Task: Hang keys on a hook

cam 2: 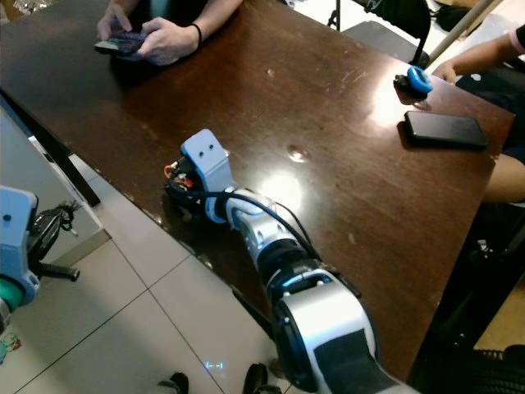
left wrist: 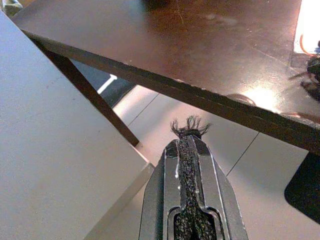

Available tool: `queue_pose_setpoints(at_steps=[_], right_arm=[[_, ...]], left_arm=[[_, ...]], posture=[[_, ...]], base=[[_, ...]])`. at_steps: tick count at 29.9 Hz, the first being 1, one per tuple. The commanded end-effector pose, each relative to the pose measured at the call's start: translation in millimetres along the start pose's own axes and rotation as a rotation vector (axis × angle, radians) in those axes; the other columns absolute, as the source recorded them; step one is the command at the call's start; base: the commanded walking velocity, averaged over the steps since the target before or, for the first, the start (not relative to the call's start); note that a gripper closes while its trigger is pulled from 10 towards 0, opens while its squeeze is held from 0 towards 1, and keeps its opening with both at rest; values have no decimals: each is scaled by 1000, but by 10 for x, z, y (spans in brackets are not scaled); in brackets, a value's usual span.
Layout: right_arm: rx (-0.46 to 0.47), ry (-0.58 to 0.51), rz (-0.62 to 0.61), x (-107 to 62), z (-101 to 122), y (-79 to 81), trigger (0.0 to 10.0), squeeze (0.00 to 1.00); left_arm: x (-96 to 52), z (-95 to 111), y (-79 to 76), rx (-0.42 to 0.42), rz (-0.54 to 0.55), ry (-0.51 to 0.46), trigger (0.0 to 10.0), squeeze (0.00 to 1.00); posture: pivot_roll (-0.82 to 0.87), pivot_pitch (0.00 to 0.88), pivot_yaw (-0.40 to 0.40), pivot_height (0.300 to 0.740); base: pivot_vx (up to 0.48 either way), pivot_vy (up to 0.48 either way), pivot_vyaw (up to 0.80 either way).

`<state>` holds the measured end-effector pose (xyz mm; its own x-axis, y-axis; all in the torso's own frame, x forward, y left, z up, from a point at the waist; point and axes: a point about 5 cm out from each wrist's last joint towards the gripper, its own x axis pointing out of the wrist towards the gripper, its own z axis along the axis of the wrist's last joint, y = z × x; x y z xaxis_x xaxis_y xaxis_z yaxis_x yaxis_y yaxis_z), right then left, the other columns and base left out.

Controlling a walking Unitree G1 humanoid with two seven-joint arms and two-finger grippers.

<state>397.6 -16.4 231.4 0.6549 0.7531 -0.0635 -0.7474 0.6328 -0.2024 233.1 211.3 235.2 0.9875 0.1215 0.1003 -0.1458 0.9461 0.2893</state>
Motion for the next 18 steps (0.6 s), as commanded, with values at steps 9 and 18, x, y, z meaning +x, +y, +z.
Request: queue_pose_setpoints(at_steps=[9, 18], right_arm=[[100, 0, 41, -20, -111, 36, 0, 0], [133, -59, 53, -66, -101, -7, 0, 0]], left_arm=[[38, -6, -40, -11, -8, -2, 10000, 0], [105, 2, -89, -34, -10, -17, 10000, 0]], posture=[[385, 334, 19, 740], [341, 290, 1, 740]], base=[[0, 0, 0], [0, 0, 0]])
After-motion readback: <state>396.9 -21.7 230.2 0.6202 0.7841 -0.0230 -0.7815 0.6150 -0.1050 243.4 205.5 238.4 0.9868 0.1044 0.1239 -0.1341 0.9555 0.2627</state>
